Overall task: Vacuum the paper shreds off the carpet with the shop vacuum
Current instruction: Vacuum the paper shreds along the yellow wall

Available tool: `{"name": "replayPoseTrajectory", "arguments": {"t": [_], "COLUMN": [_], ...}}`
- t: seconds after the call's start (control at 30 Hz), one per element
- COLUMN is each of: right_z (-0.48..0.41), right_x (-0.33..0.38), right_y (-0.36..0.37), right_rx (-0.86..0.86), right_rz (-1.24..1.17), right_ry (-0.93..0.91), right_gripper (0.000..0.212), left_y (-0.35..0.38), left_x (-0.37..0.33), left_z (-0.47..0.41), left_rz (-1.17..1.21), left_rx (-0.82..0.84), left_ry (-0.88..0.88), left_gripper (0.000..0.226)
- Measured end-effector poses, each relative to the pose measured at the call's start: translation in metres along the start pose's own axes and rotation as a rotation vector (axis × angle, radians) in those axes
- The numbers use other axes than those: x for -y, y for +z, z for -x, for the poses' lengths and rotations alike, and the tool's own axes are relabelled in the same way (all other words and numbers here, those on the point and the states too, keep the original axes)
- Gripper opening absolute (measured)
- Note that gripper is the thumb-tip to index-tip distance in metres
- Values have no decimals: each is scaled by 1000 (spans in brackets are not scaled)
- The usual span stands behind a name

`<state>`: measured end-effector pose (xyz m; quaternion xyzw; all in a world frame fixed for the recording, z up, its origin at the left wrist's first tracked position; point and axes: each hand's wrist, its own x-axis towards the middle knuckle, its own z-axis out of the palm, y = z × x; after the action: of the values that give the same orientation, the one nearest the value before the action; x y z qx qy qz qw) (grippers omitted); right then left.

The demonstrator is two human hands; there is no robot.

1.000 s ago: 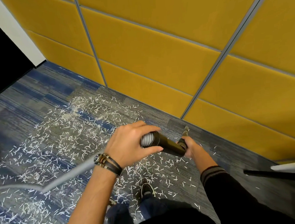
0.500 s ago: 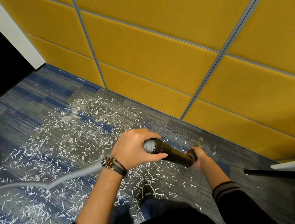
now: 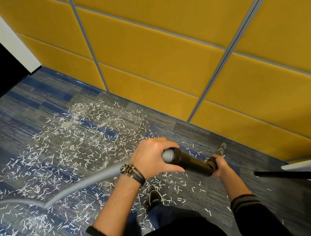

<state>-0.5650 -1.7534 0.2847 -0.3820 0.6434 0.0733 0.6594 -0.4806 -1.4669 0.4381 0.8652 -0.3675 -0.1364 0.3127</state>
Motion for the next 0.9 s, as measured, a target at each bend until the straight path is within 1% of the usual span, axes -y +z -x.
{"name": "replayPoseTrajectory", "arguments": {"t": [0.1,0.17,0.27,0.37,0.53,0.77,0.83,0.9], "right_z": [-9,-11,-14,-11,5,21,26,28], "right_x": [-1,-8,-25,-43,-45,-51,-61,-75], "right_y": [-6,-3,1,8,22,58,58,51], "right_rx": [-42,-37,-32,-19,41,152,144,129], "right_rz": [60,55,61,27,-25,-92,-110,-114], "right_ry": [18,52,73,87,132,148,138,124], "right_gripper": [27,30,30,26,27,28,28,29], "left_y": [26,32,20,1,-18,-57,-63,-62], "left_x": [2,5,14,22,25,25,26,28], "left_z": [1,4,11,15,23,38,44,49], "left_rz": [59,79,107,30,-24,-61,-46,-26], "left_rx": [13,16,6,-17,-145,-232,-211,-136], "left_ry": [-70,-76,-81,-39,15,85,89,69], "left_gripper": [72,72,73,80,70,58,59,65]}}
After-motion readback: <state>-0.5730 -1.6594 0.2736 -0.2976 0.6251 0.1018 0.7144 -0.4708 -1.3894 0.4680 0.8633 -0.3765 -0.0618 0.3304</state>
